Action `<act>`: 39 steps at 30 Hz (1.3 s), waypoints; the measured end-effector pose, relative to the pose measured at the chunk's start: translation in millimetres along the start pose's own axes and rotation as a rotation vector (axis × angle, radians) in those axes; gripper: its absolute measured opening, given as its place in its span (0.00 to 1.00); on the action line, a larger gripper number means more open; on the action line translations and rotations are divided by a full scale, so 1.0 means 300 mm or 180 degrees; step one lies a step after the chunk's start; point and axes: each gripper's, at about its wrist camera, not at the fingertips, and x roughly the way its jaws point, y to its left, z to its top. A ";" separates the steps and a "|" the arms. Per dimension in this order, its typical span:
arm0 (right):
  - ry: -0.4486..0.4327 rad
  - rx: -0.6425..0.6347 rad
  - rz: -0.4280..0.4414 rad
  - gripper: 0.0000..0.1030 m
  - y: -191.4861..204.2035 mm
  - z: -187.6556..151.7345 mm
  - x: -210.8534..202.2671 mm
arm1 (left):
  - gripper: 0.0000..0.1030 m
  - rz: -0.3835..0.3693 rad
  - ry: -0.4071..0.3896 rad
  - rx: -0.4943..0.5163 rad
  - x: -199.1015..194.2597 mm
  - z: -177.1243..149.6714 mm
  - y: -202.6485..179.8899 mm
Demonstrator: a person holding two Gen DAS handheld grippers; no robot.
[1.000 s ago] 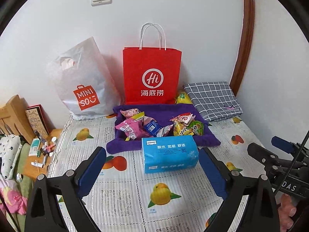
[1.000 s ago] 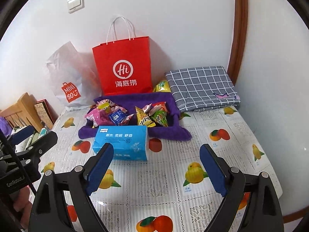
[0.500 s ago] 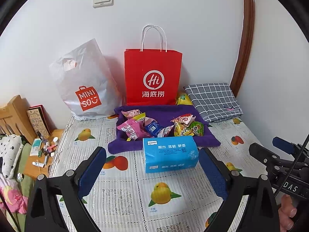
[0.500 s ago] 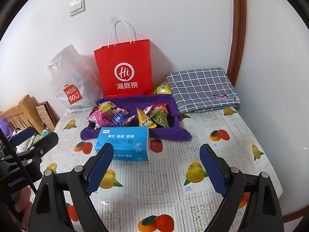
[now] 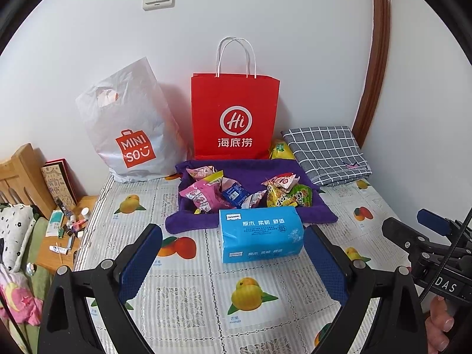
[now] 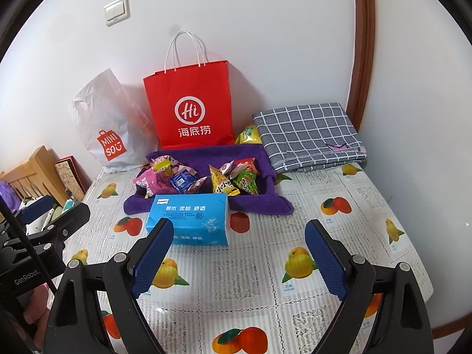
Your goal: Organize snacks
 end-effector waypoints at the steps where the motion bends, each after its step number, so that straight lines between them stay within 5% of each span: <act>1: -0.0001 0.0000 0.0000 0.87 0.001 0.001 0.000 | 0.94 0.0002 0.0004 0.0000 0.000 0.000 0.000; 39: -0.0023 0.0016 0.0018 0.87 0.009 0.003 -0.009 | 0.94 0.0013 0.0008 -0.0002 0.003 -0.002 0.004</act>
